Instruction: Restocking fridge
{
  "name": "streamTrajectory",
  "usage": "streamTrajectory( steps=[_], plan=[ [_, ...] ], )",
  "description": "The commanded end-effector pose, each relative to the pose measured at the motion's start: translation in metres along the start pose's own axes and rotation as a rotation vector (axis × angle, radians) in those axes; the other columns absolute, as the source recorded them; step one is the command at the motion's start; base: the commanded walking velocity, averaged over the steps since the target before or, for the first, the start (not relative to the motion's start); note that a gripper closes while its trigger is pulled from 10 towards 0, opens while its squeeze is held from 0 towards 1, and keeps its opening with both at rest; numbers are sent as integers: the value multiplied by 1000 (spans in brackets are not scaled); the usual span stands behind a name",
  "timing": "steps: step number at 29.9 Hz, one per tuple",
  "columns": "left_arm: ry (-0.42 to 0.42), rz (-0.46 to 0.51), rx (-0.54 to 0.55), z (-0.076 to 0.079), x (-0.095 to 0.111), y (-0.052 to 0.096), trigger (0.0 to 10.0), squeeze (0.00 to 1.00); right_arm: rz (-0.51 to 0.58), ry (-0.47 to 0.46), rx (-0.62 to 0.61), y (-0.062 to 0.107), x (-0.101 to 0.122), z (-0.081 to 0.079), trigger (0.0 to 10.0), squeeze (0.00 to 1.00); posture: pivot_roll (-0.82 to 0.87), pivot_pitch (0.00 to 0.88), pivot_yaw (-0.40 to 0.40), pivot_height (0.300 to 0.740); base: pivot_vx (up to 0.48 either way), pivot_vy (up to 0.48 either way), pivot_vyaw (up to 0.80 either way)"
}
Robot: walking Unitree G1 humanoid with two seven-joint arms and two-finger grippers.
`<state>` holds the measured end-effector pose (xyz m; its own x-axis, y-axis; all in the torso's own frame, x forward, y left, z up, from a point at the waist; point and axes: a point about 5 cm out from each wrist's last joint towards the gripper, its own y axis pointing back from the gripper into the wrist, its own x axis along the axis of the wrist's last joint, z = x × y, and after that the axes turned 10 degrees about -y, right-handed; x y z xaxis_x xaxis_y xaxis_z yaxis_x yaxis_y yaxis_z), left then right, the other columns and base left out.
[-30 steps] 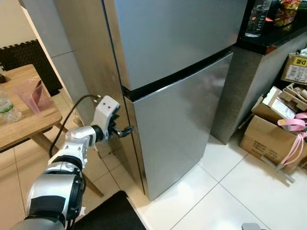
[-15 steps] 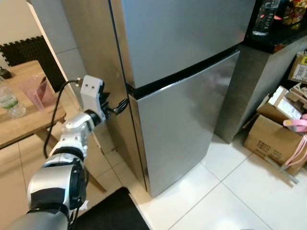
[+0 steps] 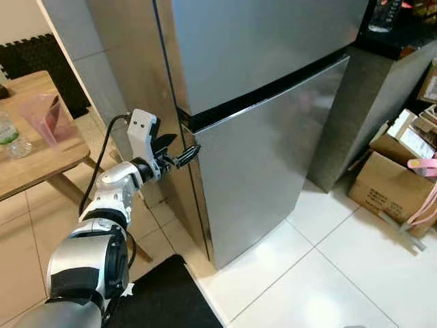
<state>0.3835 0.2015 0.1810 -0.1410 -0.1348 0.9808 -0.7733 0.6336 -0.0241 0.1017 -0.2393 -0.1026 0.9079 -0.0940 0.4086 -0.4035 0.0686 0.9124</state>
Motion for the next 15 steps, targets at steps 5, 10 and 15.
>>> streamTrajectory(
  steps=[5,10,15],
  plan=[
    [-3,3,-51,4,5,-7,10000,0,-11,-6,-2,2,-9,1,10000,0,-80,156,37,740,0,0,0],
    [-10,17,-81,7,10,-12,10000,0,-16,-11,-3,3,-13,1,10000,0,-84,164,39,740,0,0,0],
    [-4,48,-216,21,14,-21,10000,0,-18,-14,-7,3,-14,1,10000,0,-84,166,43,740,0,0,0]
  ],
)
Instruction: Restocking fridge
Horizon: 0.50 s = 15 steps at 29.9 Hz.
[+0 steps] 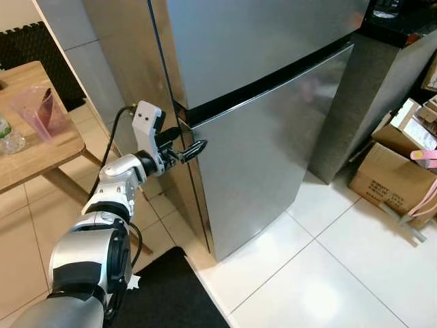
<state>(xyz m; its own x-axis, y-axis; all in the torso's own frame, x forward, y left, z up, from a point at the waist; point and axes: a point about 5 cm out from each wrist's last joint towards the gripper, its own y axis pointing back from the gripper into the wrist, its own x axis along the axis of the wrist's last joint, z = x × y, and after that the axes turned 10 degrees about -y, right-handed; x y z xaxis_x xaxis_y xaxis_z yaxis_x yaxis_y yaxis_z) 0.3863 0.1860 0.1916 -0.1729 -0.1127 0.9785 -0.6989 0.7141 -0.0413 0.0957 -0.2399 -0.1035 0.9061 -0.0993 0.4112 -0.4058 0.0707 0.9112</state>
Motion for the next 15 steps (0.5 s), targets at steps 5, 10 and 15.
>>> streamTrajectory(
  steps=[5,10,15],
  plan=[
    [12,44,-285,30,2,-20,10000,0,-20,-12,-10,1,-8,0,10000,0,-88,161,44,740,0,0,0],
    [11,53,-349,40,0,-25,10000,0,-19,-13,-15,1,-6,1,10000,0,-84,151,45,740,0,0,0],
    [14,57,-373,44,-1,-26,10000,0,-17,-14,-18,1,-5,2,10000,0,-83,143,48,740,0,0,0]
  ],
)
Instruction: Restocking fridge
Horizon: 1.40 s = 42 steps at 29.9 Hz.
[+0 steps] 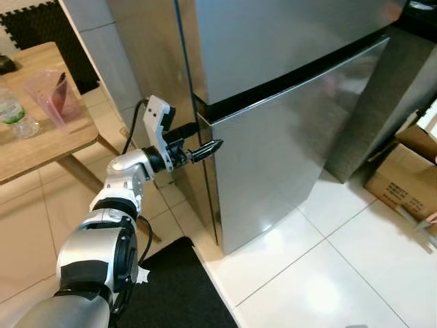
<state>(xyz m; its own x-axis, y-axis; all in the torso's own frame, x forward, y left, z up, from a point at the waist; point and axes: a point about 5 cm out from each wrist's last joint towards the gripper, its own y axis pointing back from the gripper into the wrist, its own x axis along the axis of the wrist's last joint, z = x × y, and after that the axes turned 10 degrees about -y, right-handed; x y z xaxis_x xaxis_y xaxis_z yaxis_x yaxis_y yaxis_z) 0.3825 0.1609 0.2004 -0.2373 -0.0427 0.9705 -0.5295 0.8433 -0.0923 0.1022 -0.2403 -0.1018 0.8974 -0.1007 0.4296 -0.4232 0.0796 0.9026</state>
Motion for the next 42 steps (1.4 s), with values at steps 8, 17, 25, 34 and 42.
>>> streamTrajectory(
  steps=[8,17,25,34,42],
  plan=[
    [36,-17,-217,29,-14,-17,10000,0,-31,-21,-11,1,-9,0,10000,0,-79,132,56,740,0,0,0],
    [42,21,-280,38,-12,-26,10000,0,-31,-29,-14,1,-10,-1,10000,0,-79,133,59,740,0,0,0],
    [110,69,-397,65,-23,-38,10000,0,-34,-34,-13,1,-11,-2,10000,0,-74,128,60,740,0,0,0],
    [191,145,-595,120,-34,-54,10000,0,-32,-33,-11,0,-9,-4,10000,0,-72,126,59,740,0,0,0],
    [218,129,-552,117,-39,-45,10000,0,-33,-31,-7,0,-9,-6,10000,0,-63,121,60,740,0,0,0]
  ],
)
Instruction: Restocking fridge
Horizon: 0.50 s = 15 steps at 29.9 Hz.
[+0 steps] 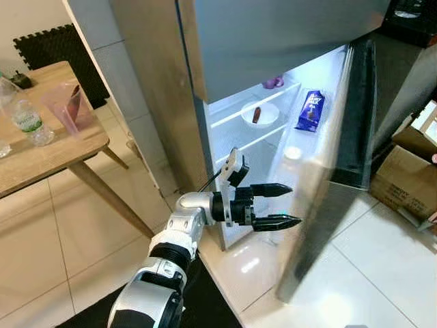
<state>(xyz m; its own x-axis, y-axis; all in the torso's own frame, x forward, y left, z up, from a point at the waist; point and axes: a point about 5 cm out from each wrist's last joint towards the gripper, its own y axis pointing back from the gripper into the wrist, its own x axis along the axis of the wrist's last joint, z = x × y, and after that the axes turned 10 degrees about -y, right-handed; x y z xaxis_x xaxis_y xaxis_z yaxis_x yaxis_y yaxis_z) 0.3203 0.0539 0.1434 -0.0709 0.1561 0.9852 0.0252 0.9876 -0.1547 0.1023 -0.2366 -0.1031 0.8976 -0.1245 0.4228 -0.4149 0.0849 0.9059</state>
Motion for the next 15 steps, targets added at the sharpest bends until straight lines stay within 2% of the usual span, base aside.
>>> streamTrajectory(
  steps=[1,8,11,12,15],
  plan=[
    [7,-25,28,1,-3,11,10000,0,-26,-8,0,1,-8,-2,10000,0,-61,121,61,740,0,0,0],
    [71,-61,66,12,-19,20,10000,0,-21,-10,-1,0,-7,-3,10000,0,-57,119,63,740,0,0,0],
    [114,-143,125,21,-43,31,10000,0,10,-18,7,-1,0,-4,10000,0,-60,114,62,740,0,0,0],
    [114,-143,125,21,-43,31,10000,0,10,-18,7,-1,0,-4,10000,0,-60,114,62,740,0,0,0],
    [168,-256,256,27,-69,53,10000,0,86,-5,35,-2,19,-6,10000,0,-61,111,61,740,0,0,0]
  ],
)
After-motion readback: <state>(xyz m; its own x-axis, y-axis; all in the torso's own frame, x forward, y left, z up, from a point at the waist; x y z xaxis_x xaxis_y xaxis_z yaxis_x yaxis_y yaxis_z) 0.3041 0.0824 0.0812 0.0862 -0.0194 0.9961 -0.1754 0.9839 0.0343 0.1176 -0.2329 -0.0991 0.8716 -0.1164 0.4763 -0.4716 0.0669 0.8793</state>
